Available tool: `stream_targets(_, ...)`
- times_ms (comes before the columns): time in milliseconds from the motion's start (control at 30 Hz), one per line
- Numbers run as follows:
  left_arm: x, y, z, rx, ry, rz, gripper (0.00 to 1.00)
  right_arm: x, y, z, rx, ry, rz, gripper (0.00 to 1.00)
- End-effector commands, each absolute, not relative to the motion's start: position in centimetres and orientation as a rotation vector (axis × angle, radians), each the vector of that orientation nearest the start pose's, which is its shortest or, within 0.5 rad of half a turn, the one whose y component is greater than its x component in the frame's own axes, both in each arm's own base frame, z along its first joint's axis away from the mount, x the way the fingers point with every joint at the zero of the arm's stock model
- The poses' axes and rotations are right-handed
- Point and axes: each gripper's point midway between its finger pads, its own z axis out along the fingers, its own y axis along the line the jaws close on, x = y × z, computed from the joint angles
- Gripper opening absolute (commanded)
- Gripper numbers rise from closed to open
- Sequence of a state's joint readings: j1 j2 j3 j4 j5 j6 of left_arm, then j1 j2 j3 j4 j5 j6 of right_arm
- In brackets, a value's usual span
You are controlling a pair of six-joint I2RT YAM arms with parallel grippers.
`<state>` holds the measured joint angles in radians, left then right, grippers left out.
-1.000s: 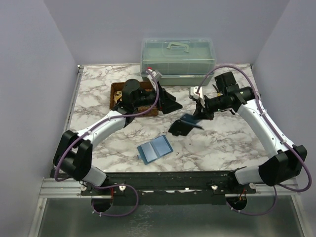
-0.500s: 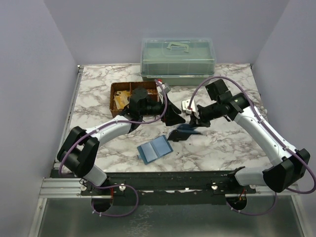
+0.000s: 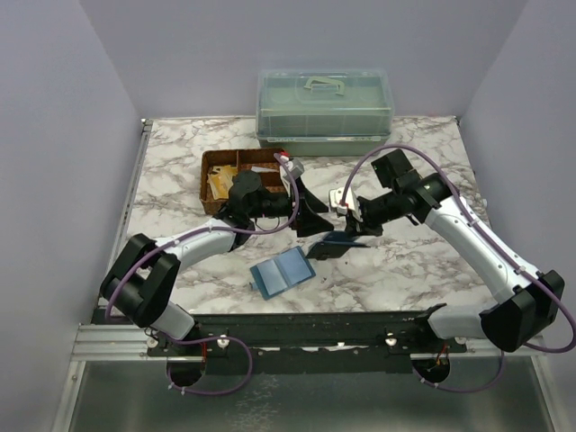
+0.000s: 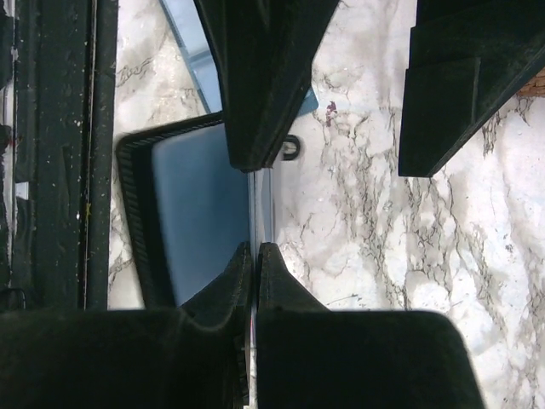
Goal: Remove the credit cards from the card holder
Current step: Remove the credit card from the card holder.
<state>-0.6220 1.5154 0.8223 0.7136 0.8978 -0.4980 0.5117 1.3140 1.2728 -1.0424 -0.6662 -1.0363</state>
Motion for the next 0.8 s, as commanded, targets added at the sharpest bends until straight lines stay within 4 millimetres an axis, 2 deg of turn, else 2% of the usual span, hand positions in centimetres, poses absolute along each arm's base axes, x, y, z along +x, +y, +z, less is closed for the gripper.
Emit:
stream_targets(0,22.1,-35.1,25.6,0.945,1.443,-1.563,0.85,21.3,21.7,20.9,-1.856,1.535,0.644,0.01)
stream_targets(300,21.3,-35.6,25.2,0.933,1.469,-1.598,0.85,21.0,22.0,20.6,-1.86,1.539,0.666,0.01)
stream_targets(533,22.2,-36.0,23.6,0.89,1.564,-1.567,0.67,20.8,22.2,20.6,-1.865,1.54,0.679,0.01)
stream_targets(767,22.0,-36.4,23.1,0.91,1.599,-1.489,0.65,20.9,22.3,20.4,-1.867,1.549,0.684,0.01)
